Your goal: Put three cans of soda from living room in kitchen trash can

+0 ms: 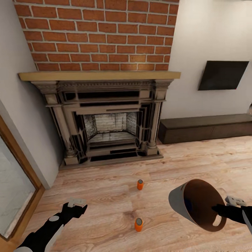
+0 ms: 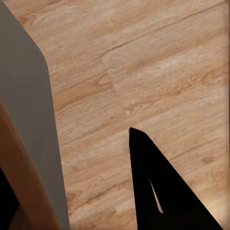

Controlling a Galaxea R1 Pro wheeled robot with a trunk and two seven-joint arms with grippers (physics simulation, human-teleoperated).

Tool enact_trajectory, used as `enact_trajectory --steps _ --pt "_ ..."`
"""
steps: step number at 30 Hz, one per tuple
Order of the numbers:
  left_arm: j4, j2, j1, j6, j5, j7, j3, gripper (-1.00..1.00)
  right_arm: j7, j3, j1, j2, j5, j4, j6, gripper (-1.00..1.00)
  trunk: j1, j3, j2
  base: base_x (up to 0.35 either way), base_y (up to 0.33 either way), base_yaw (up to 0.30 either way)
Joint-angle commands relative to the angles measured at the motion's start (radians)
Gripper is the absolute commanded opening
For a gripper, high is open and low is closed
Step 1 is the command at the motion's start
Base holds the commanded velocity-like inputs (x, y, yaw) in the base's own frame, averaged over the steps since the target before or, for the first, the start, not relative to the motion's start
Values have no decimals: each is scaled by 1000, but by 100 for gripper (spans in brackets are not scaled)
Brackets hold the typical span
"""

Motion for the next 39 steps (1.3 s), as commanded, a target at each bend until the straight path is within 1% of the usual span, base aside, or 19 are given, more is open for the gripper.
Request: enact_trajectory --steps 1,2,5,9,13,20,29,35,39 --pt "0 0 0 0 0 1 -15 100 4 -1 -1 0 -18 0 3 -100 0 1 0 0 11 -196" --pt "6 0 0 1 1 3 -37 100 3 -1 -1 0 -17 0 3 -100 0 2 0 0 7 -195" --pt "37 -2 0 2 2 5 -61 100 3 -1 -1 0 -17 0 3 -100 0 6 0 0 4 -191" --pt "67 -23 0 3 3 6 -75 100 2 0 -1 0 -16 0 3 -100 0 9 0 0 1 -146" --pt "73 -29 0 4 2 6 -77 100 2 0 -1 1 -16 0 3 -100 0 12 0 1 0 -111" --pt "75 -32 0 4 3 6 -78 100 3 0 -1 1 -16 0 3 -100 0 18 0 89 0 -121" --pt "75 -32 0 4 3 6 -79 100 2 0 -1 2 -15 0 3 -100 0 26 0 289 -35 -159" --pt "75 -32 0 3 4 6 -79 100 2 1 -1 2 -14 0 3 -100 0 27 0 270 -171 -16" --pt "75 -32 0 1 4 6 -79 100 2 2 -1 11 -13 0 3 -100 0 27 0 228 -213 -1"
